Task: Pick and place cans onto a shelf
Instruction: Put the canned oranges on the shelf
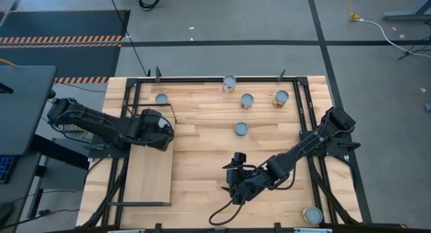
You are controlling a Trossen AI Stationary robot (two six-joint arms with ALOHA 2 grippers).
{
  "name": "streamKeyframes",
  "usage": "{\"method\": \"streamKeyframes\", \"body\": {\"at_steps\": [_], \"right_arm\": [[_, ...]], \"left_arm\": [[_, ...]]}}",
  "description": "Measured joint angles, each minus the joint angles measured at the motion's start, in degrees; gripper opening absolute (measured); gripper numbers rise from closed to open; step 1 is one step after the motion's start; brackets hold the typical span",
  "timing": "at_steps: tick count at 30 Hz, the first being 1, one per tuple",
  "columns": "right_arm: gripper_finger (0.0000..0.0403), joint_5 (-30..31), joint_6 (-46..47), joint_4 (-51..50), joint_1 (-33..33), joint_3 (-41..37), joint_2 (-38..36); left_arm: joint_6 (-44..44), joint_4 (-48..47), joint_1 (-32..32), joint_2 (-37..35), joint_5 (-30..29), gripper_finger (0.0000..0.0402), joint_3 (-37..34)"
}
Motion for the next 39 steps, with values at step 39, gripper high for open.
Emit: {"method": "streamKeyframes", "body": {"at_steps": [39], "right_arm": [[0.0357,-1.09,5.81,-0.7,5.35,0.0,0.0]], "left_arm": [[-0.37,3.72,1.46,0.48,1.69,0.0337,-1.88]]}}
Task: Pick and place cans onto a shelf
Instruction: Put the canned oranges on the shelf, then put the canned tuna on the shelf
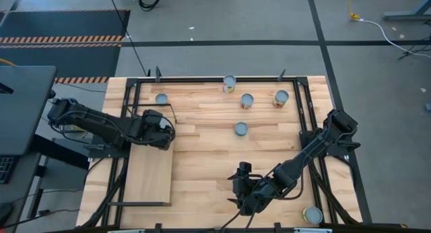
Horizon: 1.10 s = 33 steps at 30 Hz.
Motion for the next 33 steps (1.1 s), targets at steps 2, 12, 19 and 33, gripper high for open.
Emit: {"method": "streamKeyframes", "body": {"at_steps": [2,12,19,33], "right_arm": [[0.0357,-0.05,0.24,0.03,0.0,0.0,0.0],[0.0357,-1.17,2.31,0.09,0.0,0.0,0.0],[0.0357,-3.2,2.43,0.06,-0.65,0.0,0.0],[0.0357,6.22,4.88,-34.28,-11.43,-4.42,-5.91]], "left_arm": [[-0.04,0.01,0.0,0.0,-0.2,0.033,0.0],[0.84,-0.04,-0.02,0.0,-0.27,0.0358,0.0],[4.79,-3.3,-0.02,-0.2,0.21,0.0359,3.2],[24.55,6.84,-19.44,-0.26,-6.9,0.0359,20.99]]}}
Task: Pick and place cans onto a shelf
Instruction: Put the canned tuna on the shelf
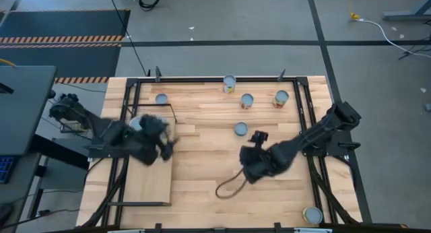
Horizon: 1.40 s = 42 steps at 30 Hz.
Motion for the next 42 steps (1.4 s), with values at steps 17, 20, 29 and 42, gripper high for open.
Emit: {"method": "streamKeyframes", "body": {"at_steps": [17,20,29,42], "right_arm": [[0.0357,-9.91,1.38,34.2,-28.26,-20.32,-3.16],[0.0357,-12.12,1.48,36.06,-29.91,-20.5,-3.13],[0.0357,-14.95,2.1,35.94,-32.12,-20.49,-1.9],[0.0355,-17.54,2.46,36.65,-31.73,-20.68,3.1]], "left_arm": [[16.36,30.51,-16.14,0.2,5.89,0.0359,-13.95],[16.39,30.34,-15.49,0.22,6.26,0.0359,-14.66],[17.06,29.77,-14.16,0.22,6.3,0.0359,-15.07],[16.99,29.0,-14.04,0.22,6.26,0.0359,-15.05]]}}
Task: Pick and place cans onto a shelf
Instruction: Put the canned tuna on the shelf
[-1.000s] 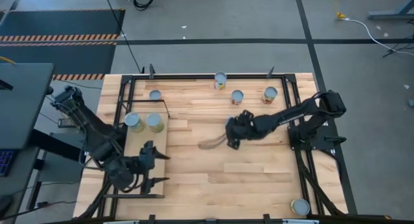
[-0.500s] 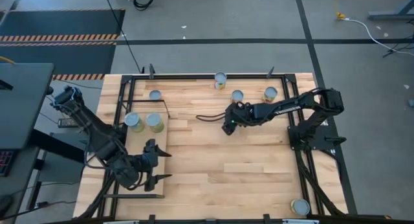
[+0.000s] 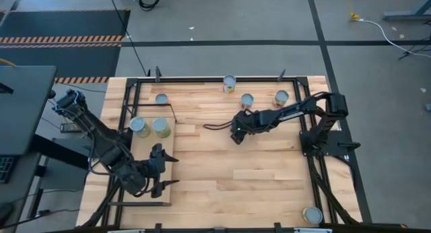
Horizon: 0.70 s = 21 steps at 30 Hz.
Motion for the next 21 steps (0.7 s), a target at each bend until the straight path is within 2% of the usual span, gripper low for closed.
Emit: {"method": "streamKeyframes", "body": {"at_steps": [12,17,21], "right_arm": [[0.0346,2.28,-17.22,14.47,3.18,0.0,0.43],[0.0346,5.93,-16.53,15.56,3.14,-0.18,2.64],[0.0345,6.2,-14.38,19.03,3.97,-0.11,4.12]], "left_arm": [[1.31,0.0,0.0,0.0,-0.66,0.0359,0.0],[-0.66,0.09,0.0,0.0,-0.7,0.0359,0.0],[-0.59,-0.23,-0.19,0.0,-0.68,0.0359,0.02]]}}
